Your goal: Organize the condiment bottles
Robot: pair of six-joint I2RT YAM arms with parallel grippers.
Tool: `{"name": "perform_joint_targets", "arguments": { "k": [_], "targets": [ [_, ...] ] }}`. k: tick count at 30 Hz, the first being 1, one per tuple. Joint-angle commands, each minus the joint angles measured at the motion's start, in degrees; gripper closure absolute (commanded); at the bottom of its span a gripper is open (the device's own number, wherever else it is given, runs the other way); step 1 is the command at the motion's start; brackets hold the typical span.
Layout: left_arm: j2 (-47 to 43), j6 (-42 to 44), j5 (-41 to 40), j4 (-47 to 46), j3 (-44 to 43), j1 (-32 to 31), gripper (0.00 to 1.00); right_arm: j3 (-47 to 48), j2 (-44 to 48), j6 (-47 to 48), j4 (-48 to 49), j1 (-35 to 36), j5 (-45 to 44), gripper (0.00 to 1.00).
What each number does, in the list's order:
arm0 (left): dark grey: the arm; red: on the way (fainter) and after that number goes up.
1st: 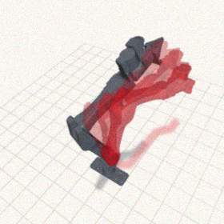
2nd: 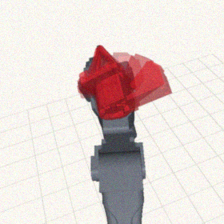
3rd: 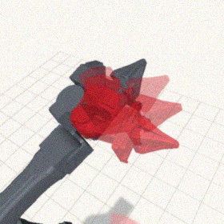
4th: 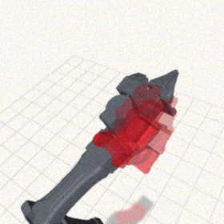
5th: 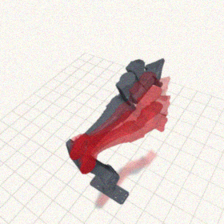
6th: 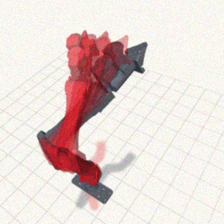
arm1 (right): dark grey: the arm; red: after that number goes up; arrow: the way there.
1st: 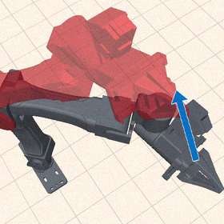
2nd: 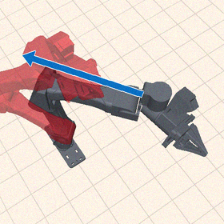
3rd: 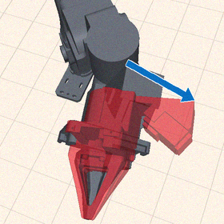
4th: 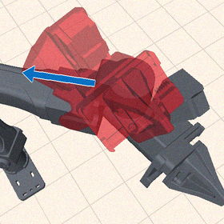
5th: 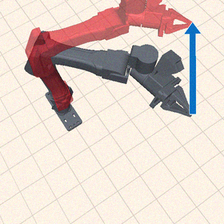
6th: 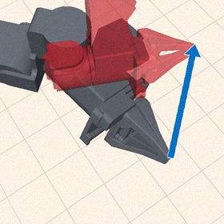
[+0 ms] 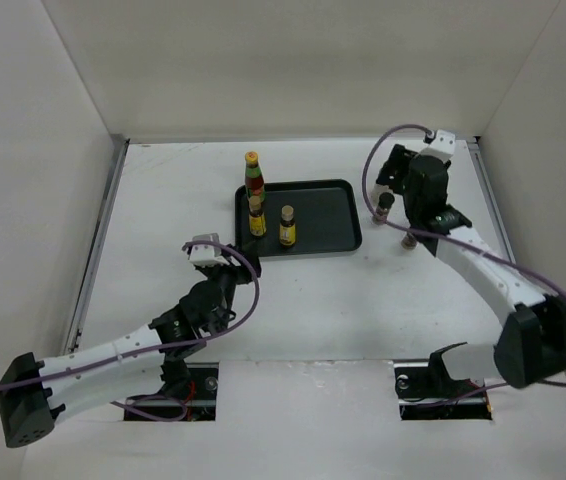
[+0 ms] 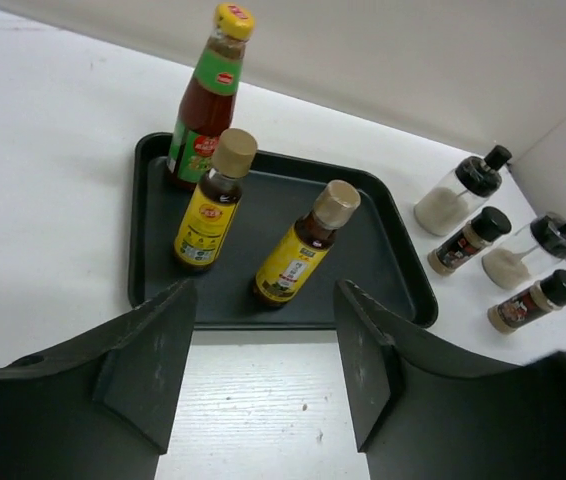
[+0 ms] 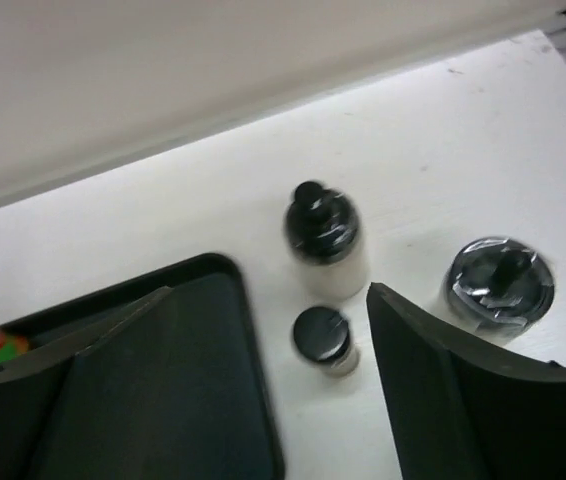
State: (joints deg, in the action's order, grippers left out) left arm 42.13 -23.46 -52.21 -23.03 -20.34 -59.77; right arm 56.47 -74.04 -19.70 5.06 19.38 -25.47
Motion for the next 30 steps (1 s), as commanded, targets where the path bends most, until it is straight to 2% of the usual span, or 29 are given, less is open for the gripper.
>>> {"name": "perform_joint_targets", "arguments": {
  "k": [1,3,6,11,21,26,30],
  "targets": [
    [-2.57,-2.55,-2.72,3.07,1.26,0.22,0.39,10.21,-9.68,5.02,-6.89,-4.73,2.44,0.14],
    [-4.41,-2.64,-3.51,4.3,2.05,0.49,0.23,16.28,-15.23,5.72,-11.11,-6.23,3.76,0.08],
    [-7.67,-3.95,-5.01,2.65,6.17,1.1,0.01,21.83,-19.82,6.61,-12.89,-7.03,3.59,0.03],
    [-7.5,-5.8,-5.89,-8.06,14.43,5.84,0.0,25.97,-26.32,6.26,-11.65,-7.56,8.51,0.01],
    [-1.61,-6.07,-3.43,-27.23,21.3,8.93,0.0,27.38,-32.3,3.88,-13.14,-7.47,5.8,0.0],
    [-5.03,-5.98,-3.61,-28.66,23.41,9.1,0.0,29.92,-36.08,4.41,-13.32,-7.99,5.61,0.02],
    [-3.91,-6.5,-4.13,-28.65,23.77,9.89,0.0,31.42,-37.67,4.32,-13.32,-8.79,5.7,0.13]
  ]
}}
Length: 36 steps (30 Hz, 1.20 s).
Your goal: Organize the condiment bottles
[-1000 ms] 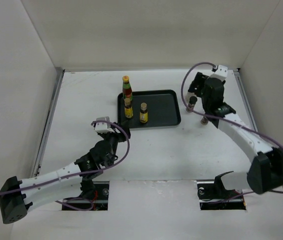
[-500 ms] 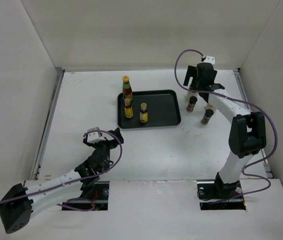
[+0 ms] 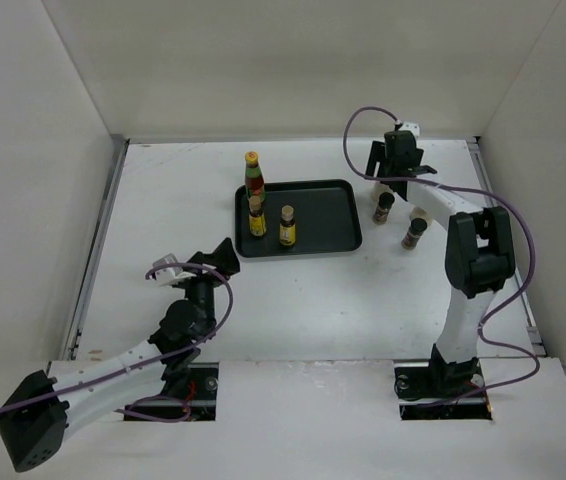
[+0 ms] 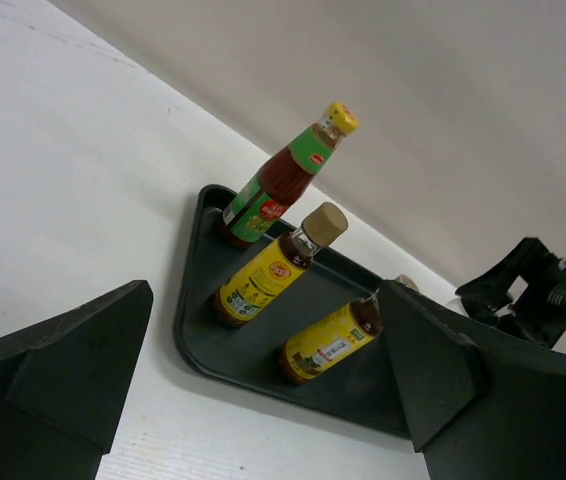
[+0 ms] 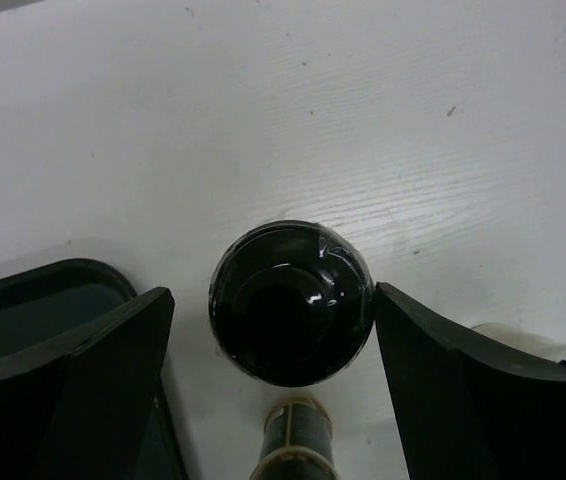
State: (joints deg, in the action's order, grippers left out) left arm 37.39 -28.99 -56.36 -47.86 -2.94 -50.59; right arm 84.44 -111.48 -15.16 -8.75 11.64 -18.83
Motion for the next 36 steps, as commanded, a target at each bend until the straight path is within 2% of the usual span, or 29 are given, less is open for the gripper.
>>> {"name": "perform_joint_targets", "arguments": {
  "k": [1,5,9,13,17,25,29,36],
  "targets": [
    [2.15,-1.24,0.02,-4.26,6.28,0.8,0.0,3.62,-0.4,-0.31,0.49,-1.22,-0.95,0.16],
    [4.36,-1.86,0.37,-5.05,5.75,0.8,0.0,4.06,0.64,-0.4,1.01,-1.14,-1.99,0.36],
    [3.75,-2.38,0.37,-5.05,6.02,0.8,0.0,3.19,4.33,1.18,5.75,-0.96,-4.28,0.44],
    [3.57,-2.82,0.37,-5.05,6.28,0.71,0.0,3.71,7.94,3.55,10.24,1.75,-3.94,0.45],
    [4.01,-3.35,0.64,-5.05,6.28,0.89,0.0,5.73,8.3,3.47,10.77,6.67,-2.1,0.45],
    [3.75,-3.61,1.43,-4.44,6.46,2.21,0.0,14.51,-0.65,0.05,10.6,16.17,3.53,0.44],
    [3.83,-3.79,2.04,-4.44,6.46,2.21,0.0,18.29,-4.7,-1.71,10.07,18.63,6.08,0.44],
    [3.83,-3.88,2.13,-4.44,6.37,2.21,0.0,19.44,-8.4,-3.38,9.9,20.83,8.02,0.43]
  ]
}}
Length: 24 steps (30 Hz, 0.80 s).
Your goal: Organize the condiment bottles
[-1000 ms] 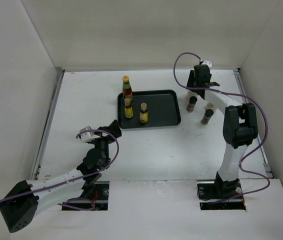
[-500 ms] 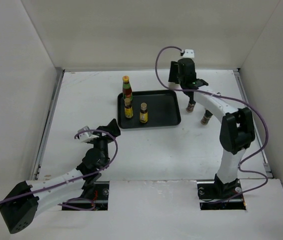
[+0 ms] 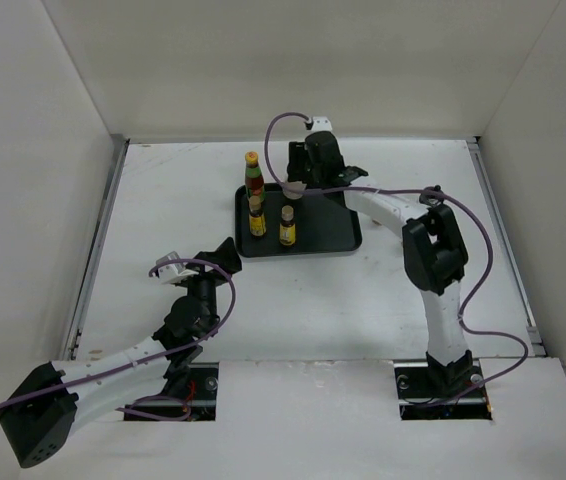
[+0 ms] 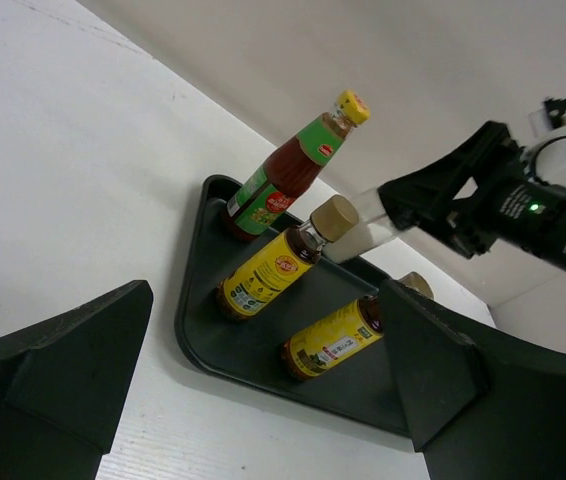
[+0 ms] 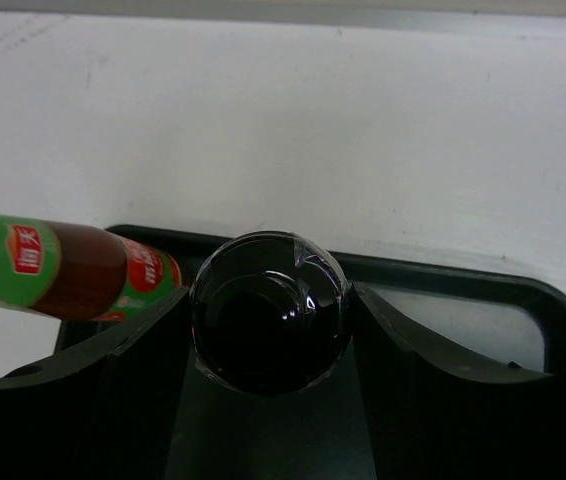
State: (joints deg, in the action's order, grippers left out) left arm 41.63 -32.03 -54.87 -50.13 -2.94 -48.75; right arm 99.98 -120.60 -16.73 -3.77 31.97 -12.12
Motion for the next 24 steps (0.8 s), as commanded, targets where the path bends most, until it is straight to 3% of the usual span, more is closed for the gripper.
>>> {"name": "perform_joint_targets", "arguments": {
  "k": [1,10,14,24],
  "targets": [
    [-0.41,-0.84,0.64,-2.17,6.37,0.28,0.0,3.64,0.36,-2.07,4.91,0.6,1.31,0.43],
    [-0.58,-0.84,0.73,-2.08,6.45,0.11,0.0,0.56,-1.31,-4.18,4.91,1.74,1.84,0.38],
    [-0.41,-0.84,0.73,-2.08,6.37,-0.07,0.0,-0.4,-0.26,-5.33,5.0,1.91,1.4,0.26],
    [-0.32,-0.84,0.99,-1.99,6.28,-0.51,0.0,-3.29,7.72,-8.67,6.31,1.04,0.96,0.11]
  ]
}}
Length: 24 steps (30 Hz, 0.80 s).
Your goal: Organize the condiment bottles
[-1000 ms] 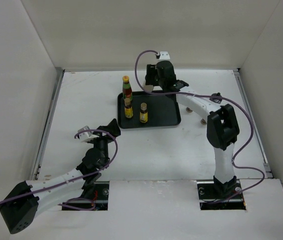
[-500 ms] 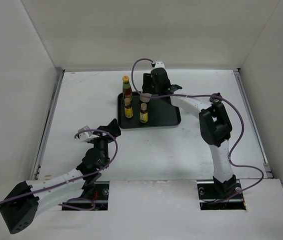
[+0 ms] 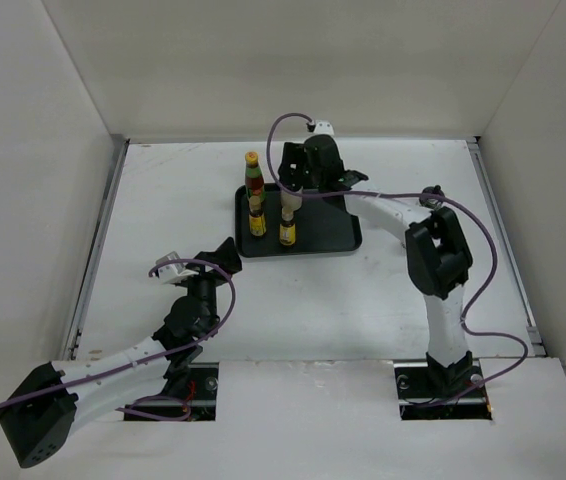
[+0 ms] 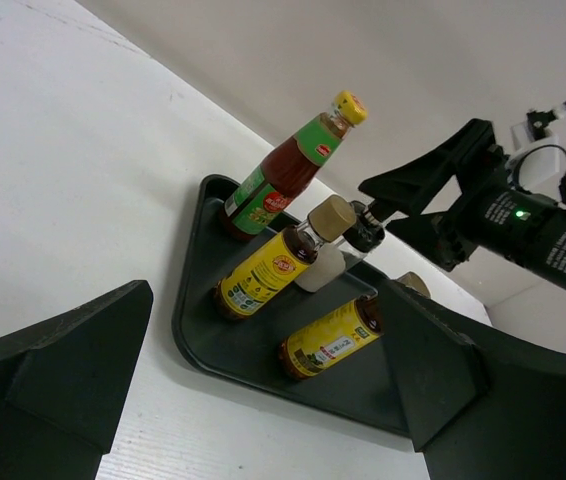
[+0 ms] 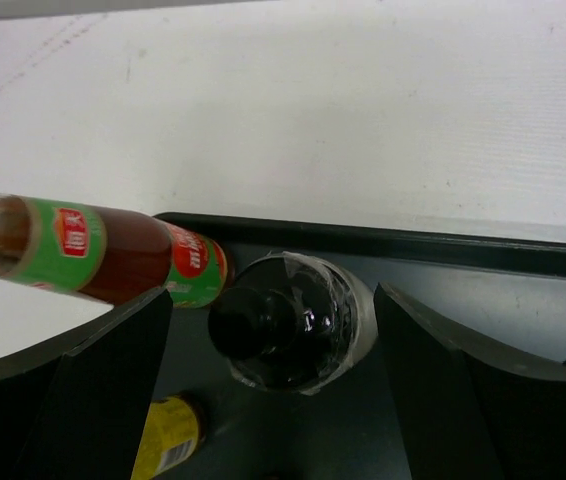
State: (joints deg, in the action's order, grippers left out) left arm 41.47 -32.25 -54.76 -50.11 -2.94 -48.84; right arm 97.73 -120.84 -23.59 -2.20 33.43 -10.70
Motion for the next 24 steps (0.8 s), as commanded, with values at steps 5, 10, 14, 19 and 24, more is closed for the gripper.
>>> {"name": "perform_joint_targets", "arguments": {
  "k": [5,10,14,19,24],
  "targets": [
    [-0.95,-0.62,0.89,-2.01,6.37,-0.51,0.0,-11.4,18.94,-2.51,8.08,-4.81,-3.0,0.09],
    [-0.69,-0.62,0.89,-1.66,6.37,-0.51,0.0,-29.76,33.45,-1.81,9.49,-14.38,-12.04,0.08],
    [0.62,-0.62,0.89,-1.66,6.1,-0.6,0.0,-38.92,41.54,1.35,6.25,-22.21,-20.66,0.01],
    [0.71,-0.71,0.97,-1.66,5.93,-0.68,0.0,-41.31,41.3,2.23,1.32,-27.23,-20.25,0.0],
    [1.25,-0.8,1.15,-1.66,5.75,-0.69,0.0,-40.26,35.51,2.33,1.67,-28.9,-17.61,0.0]
  ]
}}
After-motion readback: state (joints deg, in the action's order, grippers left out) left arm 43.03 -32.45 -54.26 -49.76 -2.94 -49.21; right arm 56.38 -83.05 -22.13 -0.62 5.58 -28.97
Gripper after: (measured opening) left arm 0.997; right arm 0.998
